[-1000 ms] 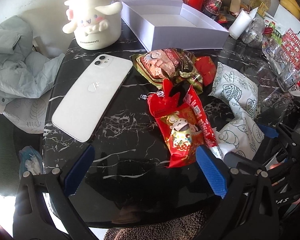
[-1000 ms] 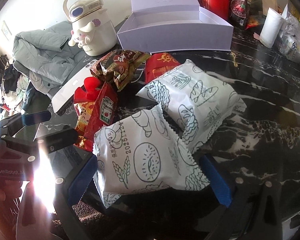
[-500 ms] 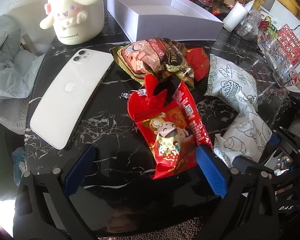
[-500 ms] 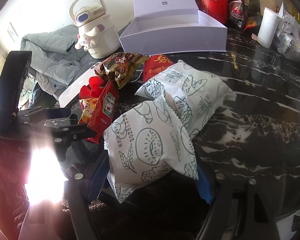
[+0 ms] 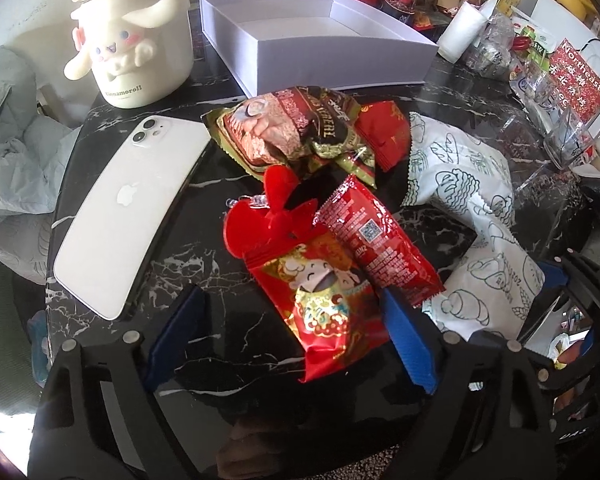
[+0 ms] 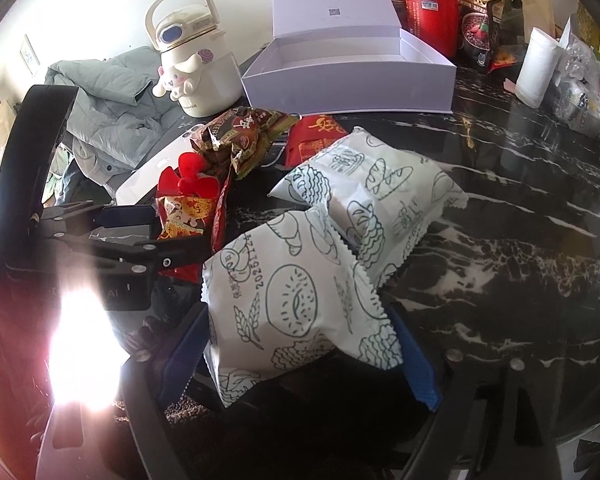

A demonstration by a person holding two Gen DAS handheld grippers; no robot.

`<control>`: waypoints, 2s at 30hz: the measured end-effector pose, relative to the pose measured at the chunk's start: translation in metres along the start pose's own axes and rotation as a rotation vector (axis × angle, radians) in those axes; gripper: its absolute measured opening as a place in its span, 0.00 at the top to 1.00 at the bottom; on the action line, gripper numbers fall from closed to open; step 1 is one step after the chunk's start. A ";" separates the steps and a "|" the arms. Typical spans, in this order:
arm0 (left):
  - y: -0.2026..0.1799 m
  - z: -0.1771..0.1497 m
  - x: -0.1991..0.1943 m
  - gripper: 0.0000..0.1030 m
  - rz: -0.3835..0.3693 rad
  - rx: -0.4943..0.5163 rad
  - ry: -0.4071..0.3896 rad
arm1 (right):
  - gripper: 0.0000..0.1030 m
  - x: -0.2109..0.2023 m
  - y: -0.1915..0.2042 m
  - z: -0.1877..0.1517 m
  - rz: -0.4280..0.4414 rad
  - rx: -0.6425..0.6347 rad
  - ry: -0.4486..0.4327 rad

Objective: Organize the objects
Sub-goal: 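Grasp the red cartoon snack packet with left gripper while right grasps white pastry bag, then lift both held packets and carry them toward the lavender gift box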

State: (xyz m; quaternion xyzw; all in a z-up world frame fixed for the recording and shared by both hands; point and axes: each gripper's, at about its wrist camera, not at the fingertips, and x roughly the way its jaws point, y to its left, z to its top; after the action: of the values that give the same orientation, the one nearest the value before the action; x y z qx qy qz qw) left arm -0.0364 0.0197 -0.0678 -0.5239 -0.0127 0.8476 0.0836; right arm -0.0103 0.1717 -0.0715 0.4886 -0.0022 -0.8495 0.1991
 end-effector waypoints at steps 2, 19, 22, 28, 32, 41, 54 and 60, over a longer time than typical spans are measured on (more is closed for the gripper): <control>-0.001 0.001 -0.001 0.26 0.001 0.005 -0.016 | 0.11 0.001 0.001 0.000 0.006 -0.006 0.003; -0.004 -0.007 -0.015 0.66 -0.085 0.040 -0.078 | 0.22 0.010 0.009 0.003 0.077 -0.021 -0.003; -0.003 -0.009 -0.016 0.66 -0.100 0.031 -0.074 | 0.32 0.008 0.010 0.003 0.101 -0.022 -0.012; 0.004 -0.013 -0.020 0.68 -0.130 -0.001 -0.066 | 0.36 0.004 0.009 0.002 0.122 -0.009 -0.023; 0.007 -0.015 -0.023 0.68 -0.150 -0.016 -0.063 | 0.38 0.002 0.011 0.000 0.124 -0.013 -0.031; 0.007 -0.019 -0.030 0.68 -0.167 -0.019 -0.074 | 0.39 -0.008 0.016 -0.004 0.127 -0.018 -0.056; 0.006 -0.027 -0.037 0.69 -0.174 -0.026 -0.082 | 0.41 -0.015 0.021 -0.011 0.149 -0.024 -0.079; 0.010 -0.031 -0.036 0.69 -0.178 -0.040 -0.074 | 0.19 -0.010 0.026 -0.008 0.144 -0.040 -0.076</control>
State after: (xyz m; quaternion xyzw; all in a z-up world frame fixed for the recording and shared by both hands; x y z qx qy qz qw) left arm 0.0055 0.0023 -0.0513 -0.4905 -0.0790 0.8552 0.1476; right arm 0.0093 0.1521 -0.0620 0.4506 -0.0278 -0.8507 0.2693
